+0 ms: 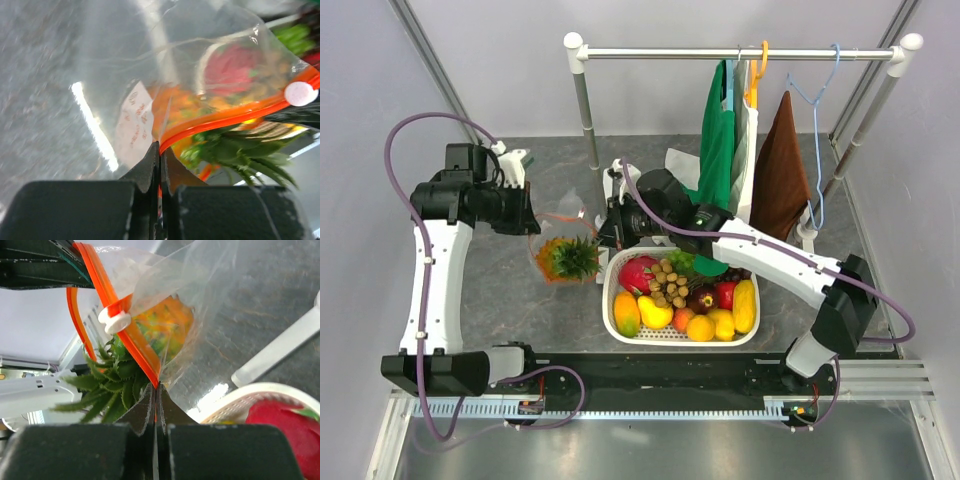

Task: Place the food in the zip-top bag and seal the zipper
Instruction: Adjust the zipper food storage bag at the center of the board.

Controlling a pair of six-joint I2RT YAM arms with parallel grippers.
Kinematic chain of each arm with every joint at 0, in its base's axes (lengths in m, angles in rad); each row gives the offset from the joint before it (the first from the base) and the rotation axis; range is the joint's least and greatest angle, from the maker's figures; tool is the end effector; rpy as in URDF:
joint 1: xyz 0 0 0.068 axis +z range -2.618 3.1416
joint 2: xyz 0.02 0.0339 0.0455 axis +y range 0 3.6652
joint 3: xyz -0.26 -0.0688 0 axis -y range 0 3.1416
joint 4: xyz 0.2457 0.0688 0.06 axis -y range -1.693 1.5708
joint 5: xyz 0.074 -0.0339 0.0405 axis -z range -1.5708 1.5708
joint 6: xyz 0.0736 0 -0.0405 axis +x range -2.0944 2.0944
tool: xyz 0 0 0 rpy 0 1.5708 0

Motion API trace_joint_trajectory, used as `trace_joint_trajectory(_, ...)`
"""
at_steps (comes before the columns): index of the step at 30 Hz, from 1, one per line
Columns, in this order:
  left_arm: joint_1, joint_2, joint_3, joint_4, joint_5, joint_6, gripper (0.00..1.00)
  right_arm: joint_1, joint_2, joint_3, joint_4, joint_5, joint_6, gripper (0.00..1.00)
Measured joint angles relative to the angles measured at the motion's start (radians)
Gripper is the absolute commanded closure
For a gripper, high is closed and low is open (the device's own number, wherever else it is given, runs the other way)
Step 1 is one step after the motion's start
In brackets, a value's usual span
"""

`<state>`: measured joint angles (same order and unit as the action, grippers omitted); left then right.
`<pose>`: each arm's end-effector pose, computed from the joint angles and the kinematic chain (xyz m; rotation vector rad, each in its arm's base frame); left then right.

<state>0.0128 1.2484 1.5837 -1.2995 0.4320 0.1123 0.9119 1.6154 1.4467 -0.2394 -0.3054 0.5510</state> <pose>0.2306 -0.0279 0.3819 0.2922 2.4581 -0.4925 0.2373 0.3427 0.3339 -0.6059 2.0974 1.2021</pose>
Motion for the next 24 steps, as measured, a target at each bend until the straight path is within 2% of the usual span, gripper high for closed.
trace_joint_trajectory(6, -0.015, 0.050, -0.026, -0.041, -0.090, 0.045, 0.98, 0.006, 0.034, 0.000, -0.018, -0.035, 0.045, 1.00)
trace_joint_trajectory(16, -0.037, 0.114, -0.013, -0.057, -0.067, 0.108, 0.98, -0.005, 0.086, 0.060, -0.013, -0.094, 0.127, 1.00)
trace_joint_trajectory(18, -0.038, 0.139, 0.035, -0.073, -0.049, 0.121, 0.98, -0.013, 0.088, 0.064, -0.023, -0.114, 0.140, 1.00)
trace_joint_trajectory(20, -0.039, 0.183, 0.157, -0.089, -0.038, 0.127, 0.98, -0.024, 0.094, 0.096, -0.032, -0.129, 0.158, 1.00)
trace_joint_trajectory(22, -0.042, 0.204, 0.267, -0.068, -0.044, 0.129, 0.98, -0.034, 0.095, 0.140, -0.028, -0.136, 0.171, 1.00)
trace_joint_trajectory(24, -0.053, 0.193, 0.314, -0.040, -0.069, 0.129, 0.98, -0.042, 0.085, 0.168, 0.010, -0.134, 0.182, 1.00)
